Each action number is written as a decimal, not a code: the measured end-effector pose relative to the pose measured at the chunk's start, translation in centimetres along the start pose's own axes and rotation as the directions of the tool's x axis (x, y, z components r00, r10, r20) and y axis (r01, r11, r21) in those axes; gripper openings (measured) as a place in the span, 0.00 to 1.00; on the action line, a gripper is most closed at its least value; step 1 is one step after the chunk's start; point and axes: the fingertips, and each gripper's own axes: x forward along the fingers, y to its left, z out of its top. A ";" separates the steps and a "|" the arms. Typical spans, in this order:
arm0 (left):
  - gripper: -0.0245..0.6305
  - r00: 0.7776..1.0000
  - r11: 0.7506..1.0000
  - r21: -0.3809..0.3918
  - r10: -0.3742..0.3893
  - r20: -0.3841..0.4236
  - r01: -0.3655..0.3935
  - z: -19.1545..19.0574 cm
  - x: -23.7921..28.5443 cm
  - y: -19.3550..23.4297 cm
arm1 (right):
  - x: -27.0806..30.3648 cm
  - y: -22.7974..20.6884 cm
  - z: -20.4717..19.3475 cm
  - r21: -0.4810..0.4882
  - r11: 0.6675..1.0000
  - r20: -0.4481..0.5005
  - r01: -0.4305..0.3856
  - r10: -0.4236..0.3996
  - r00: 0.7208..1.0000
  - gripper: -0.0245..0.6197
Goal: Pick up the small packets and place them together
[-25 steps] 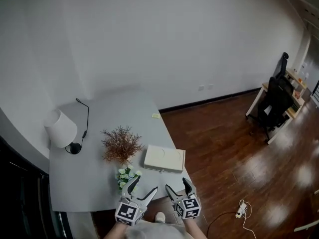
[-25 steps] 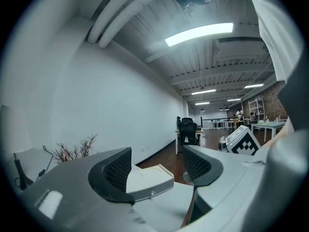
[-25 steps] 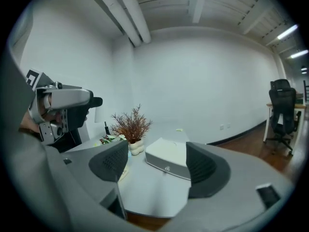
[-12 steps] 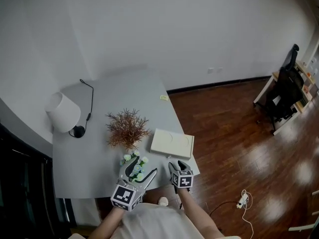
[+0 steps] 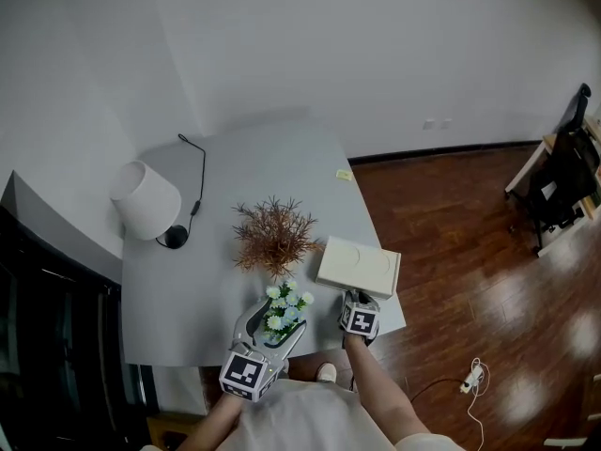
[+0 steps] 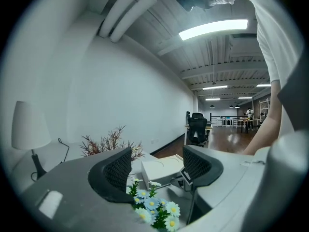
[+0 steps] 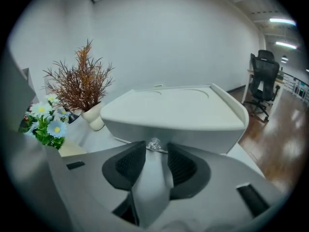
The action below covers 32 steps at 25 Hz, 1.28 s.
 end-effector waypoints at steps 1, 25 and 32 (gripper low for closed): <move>0.52 1.000 1.000 0.001 0.008 -0.001 -0.008 -0.2 -0.2 0.5 | 0.1 -0.1 -0.1 0.005 1.000 -0.010 0.031 -0.031 0.999 0.25; 0.53 0.996 0.996 -0.006 -0.094 -0.008 0.094 -1.6 -0.5 0.6 | -6.7 3.8 -9.7 0.089 0.994 -0.113 -0.065 0.075 0.991 0.14; 0.53 0.992 0.992 -0.006 -0.125 -0.007 0.125 -1.6 -0.5 -0.2 | -8.3 4.0 -8.5 0.111 0.992 -0.062 -0.066 0.073 0.995 0.30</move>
